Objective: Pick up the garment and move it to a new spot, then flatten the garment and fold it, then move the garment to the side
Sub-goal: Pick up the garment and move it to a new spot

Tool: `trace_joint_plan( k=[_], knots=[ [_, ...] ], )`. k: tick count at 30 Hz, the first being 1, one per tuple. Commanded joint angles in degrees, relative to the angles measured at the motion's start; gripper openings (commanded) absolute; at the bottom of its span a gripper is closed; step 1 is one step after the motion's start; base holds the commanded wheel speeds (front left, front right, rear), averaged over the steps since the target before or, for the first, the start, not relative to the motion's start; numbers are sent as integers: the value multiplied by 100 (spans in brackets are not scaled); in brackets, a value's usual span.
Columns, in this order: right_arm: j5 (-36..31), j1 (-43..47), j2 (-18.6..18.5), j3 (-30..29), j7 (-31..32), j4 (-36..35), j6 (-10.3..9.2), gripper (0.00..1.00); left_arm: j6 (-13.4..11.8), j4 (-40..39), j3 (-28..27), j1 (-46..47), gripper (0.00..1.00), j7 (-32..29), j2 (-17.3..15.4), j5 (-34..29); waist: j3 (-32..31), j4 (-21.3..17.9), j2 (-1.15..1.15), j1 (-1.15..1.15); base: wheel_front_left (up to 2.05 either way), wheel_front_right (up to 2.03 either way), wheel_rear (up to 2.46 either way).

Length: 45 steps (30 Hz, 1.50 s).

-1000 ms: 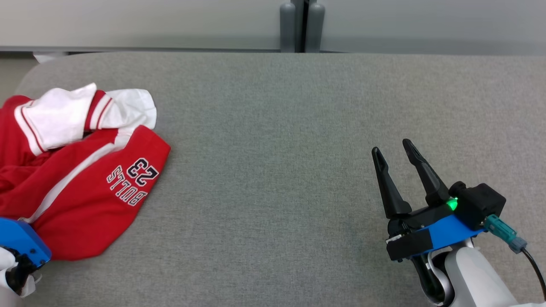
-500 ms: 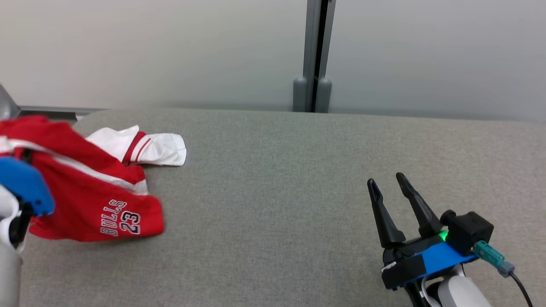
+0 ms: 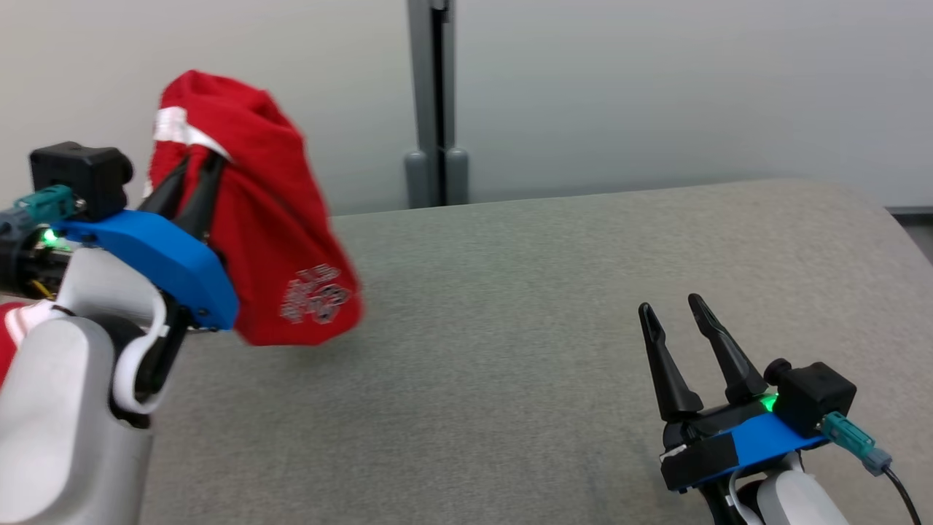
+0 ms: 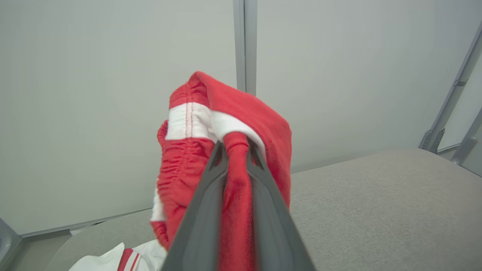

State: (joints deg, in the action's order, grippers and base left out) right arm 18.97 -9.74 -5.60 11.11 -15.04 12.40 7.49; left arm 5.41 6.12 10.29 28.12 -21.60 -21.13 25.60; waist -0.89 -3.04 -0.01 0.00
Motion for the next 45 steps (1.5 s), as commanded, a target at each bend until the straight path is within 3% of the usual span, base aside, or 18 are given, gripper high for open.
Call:
trace_joint_plan(
  k=[1, 4, 8, 12, 17, 18, 19, 20, 25, 30, 39, 45],
  knots=[
    [-14, 22, -39, -14, -19, -22, 1, 100, -31, -108, 14, -62, 0, 5, 43, 6, -70, -138, 1, 0, 0, 0, 0],
    [12, -33, -73, -27, -20, -36, 1, 100, -180, -506, 100, -280, 0, 244, 406, 99, -16, -445, 1, 0, 0, 0, 0],
    [36, -100, -86, -12, -21, -43, 1, 100, -273, -349, 223, -650, 0, 763, 863, 199, 63, -714, 1, 0, 0, 0, 0],
    [64, -114, -109, 4, -20, -41, 1, 100, -224, 409, 475, -1091, 0, 1313, 1302, 242, 135, -883, 1, 0, 0, 0, 0],
    [71, -140, -130, 56, -20, -11, 1, 100, -122, 1932, 867, -1329, 0, 1888, 1508, 25, 191, -918, 1, 0, 0, 0, 0],
    [72, -149, -133, 69, -20, -4, 1, 100, -147, 2228, 910, -1312, 15, 2009, 1526, -23, 193, -905, 1, 0, 0, 0, 0],
    [72, -157, -137, 76, -20, 0, 1, 100, -163, 2504, 956, -1272, 45, 2117, 1542, -84, 192, -885, 1, 0, 0, 0, 0],
    [74, -159, -138, 95, -20, 2, 1, 100, -171, 2750, 976, -1208, 100, 2224, 1553, -114, 190, -858, 1, 0, 0, 0, 0],
    [92, -81, -168, 87, -20, 17, 1, 100, -83, 3480, 947, -983, 100, 2669, 1631, -17, 168, -628, 1, 0, 0, 0, 0],
    [90, 5, -146, 11, -20, -8, 1, 100, -74, 3554, 772, -809, 100, 3128, 1543, 78, 130, -354, 1, 0, 0, 0, 0],
    [59, 170, -121, -126, -20, -58, 1, 100, -291, 2595, 385, -1285, 100, 3547, 1087, 137, 30, -13, 1, 0, 0, 0, 0],
    [101, 285, -175, -154, -20, -12, 1, 100, -603, 1853, 144, -1970, 100, 3666, 969, -25, -20, 47, 1, 0, 0, 0, 0]
  ],
)
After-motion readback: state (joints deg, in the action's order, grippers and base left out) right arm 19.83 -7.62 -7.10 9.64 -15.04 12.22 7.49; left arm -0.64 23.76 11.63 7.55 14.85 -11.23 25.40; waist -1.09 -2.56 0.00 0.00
